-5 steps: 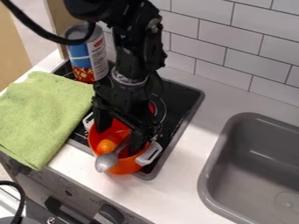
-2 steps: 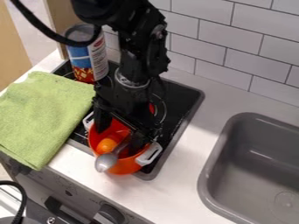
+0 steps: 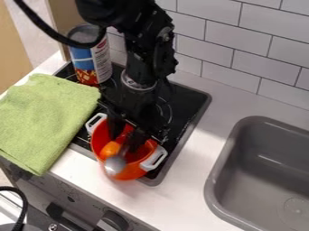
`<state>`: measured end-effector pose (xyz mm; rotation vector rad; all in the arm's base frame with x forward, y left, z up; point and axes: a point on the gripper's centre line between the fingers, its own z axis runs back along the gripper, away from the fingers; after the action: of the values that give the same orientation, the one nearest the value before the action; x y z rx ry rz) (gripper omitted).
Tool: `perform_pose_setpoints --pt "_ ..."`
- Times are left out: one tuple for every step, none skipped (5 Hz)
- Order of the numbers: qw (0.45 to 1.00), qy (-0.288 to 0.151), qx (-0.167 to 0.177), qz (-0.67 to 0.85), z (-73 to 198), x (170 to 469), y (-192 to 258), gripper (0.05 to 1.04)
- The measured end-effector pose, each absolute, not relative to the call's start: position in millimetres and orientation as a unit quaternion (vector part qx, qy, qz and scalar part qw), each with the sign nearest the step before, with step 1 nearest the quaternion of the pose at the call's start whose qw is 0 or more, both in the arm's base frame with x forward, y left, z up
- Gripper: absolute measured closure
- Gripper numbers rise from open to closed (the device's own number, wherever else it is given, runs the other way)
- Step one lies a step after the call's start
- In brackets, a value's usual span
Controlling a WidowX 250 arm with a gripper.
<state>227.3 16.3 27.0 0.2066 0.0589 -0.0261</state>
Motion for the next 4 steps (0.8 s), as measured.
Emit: perform_pose_setpoints --pt "0.993 0.029 0.112 0.002 23 230 17 0.881" --pt "0.993 0.022 0.114 0.009 22 234 16 0.921" --pt "0.995 0.032 0.092 0.012 27 237 16 0.922" --pt "0.996 0.043 0.069 0.028 38 245 21 0.922"
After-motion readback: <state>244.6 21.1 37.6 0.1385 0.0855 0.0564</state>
